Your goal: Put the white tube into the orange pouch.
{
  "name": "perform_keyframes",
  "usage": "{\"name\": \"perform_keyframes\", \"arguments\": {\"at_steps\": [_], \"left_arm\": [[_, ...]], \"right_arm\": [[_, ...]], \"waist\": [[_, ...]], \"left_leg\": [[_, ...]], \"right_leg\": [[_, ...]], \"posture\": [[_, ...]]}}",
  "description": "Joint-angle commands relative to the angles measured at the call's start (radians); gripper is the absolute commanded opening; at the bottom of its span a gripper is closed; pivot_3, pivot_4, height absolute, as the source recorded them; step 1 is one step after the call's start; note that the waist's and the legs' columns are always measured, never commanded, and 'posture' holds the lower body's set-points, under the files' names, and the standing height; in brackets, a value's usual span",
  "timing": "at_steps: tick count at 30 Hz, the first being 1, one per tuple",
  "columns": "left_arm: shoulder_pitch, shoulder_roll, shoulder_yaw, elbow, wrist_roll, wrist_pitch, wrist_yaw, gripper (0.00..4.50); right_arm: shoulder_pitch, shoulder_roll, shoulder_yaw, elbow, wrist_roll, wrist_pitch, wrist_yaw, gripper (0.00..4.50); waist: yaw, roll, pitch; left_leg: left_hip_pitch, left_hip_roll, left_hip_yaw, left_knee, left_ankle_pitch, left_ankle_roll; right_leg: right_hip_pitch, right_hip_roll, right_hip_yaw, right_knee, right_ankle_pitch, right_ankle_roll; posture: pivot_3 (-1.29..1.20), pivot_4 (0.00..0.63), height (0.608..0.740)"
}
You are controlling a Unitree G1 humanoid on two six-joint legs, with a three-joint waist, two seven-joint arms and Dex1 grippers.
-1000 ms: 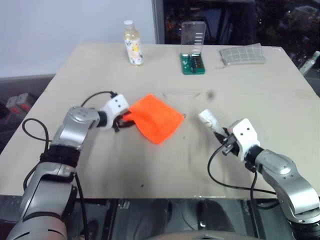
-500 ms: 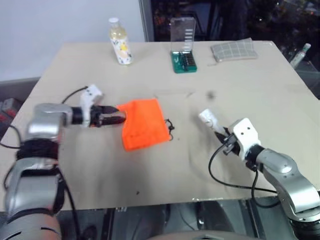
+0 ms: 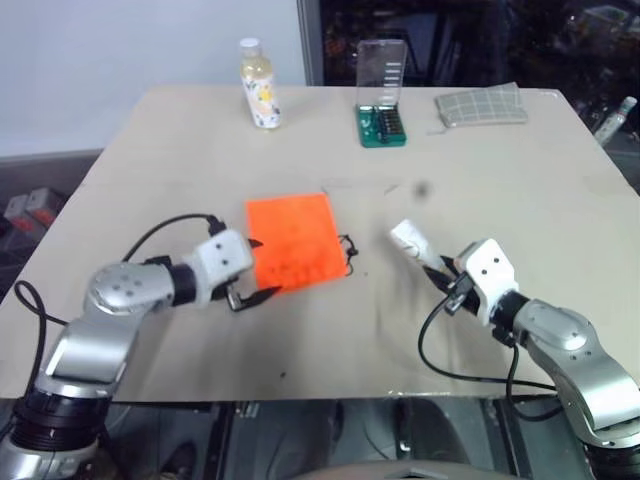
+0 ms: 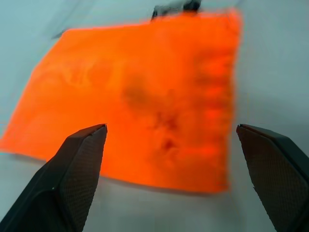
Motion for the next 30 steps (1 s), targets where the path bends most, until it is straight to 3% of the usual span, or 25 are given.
{"name": "perform_keyframes", "arguments": {"at_steps": [1,16,30], "left_arm": [[0.036,-0.016,-0.009,-0.013,0.138,-0.162,0.135,4.45],[0.231,-0.064,0.057,0.029,0.187,-0.475,0.272,4.45],[0.184,-0.128,0.021,0.097,0.290,-0.505,0.374,4.45]], "right_arm": [[0.000,-0.005,-0.015,-0.034,0.010,-0.026,0.007,0.92],[0.021,-0.027,-0.028,-0.064,0.034,-0.002,0.022,0.92],[0.050,-0.061,-0.045,-0.100,0.067,0.007,0.034,0.92]], "waist": [[0.003,0.000,0.000],[0.010,0.000,0.000],[0.010,0.000,0.000]], "left_leg": [[0.000,0.000,0.000,0.000,0.000,0.000],[-0.001,0.000,0.001,-0.001,-0.001,0.000],[-0.001,0.000,0.001,0.000,-0.001,0.000]], "right_leg": [[-0.001,0.000,0.000,-0.001,0.002,0.003],[0.000,0.000,-0.001,-0.003,0.002,0.003],[0.001,0.000,-0.002,-0.002,0.001,0.004]], "posture": [[0.00,0.150,0.740],[0.00,0.150,0.740],[0.00,0.150,0.740]]}}
